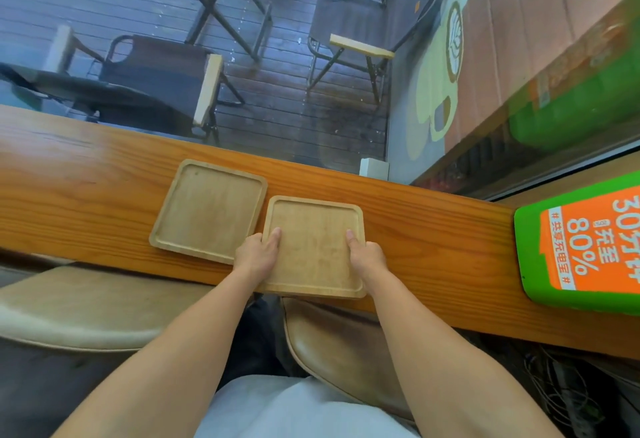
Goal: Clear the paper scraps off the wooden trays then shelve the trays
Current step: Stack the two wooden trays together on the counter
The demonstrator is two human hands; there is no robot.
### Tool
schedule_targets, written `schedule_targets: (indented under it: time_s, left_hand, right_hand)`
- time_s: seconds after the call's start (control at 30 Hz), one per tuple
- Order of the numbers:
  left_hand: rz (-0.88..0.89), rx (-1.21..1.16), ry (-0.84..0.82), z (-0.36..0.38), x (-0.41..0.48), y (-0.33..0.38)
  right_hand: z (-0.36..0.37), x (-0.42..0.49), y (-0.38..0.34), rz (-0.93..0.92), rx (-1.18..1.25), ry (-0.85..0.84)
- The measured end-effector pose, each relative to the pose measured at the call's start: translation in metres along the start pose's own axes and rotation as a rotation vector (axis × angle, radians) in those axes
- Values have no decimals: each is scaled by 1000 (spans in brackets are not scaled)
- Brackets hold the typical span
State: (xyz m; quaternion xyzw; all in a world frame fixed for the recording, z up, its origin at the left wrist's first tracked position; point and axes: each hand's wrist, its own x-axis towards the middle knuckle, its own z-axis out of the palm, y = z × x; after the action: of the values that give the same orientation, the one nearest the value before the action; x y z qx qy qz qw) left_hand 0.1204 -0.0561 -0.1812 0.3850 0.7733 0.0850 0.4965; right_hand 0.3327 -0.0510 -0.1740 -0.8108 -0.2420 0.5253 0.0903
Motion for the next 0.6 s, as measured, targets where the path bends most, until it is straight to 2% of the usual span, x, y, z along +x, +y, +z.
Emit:
schedule_targets:
  time_s: [0.27,0.6]
  left_hand:
    - [-21,-100,72,-33,-6,8]
    - [-46,98,160,-94,9,3]
  right_hand:
    - [12,-17,-32,-67,33,-12]
    - [53,-40,-78,-38,-21,-38]
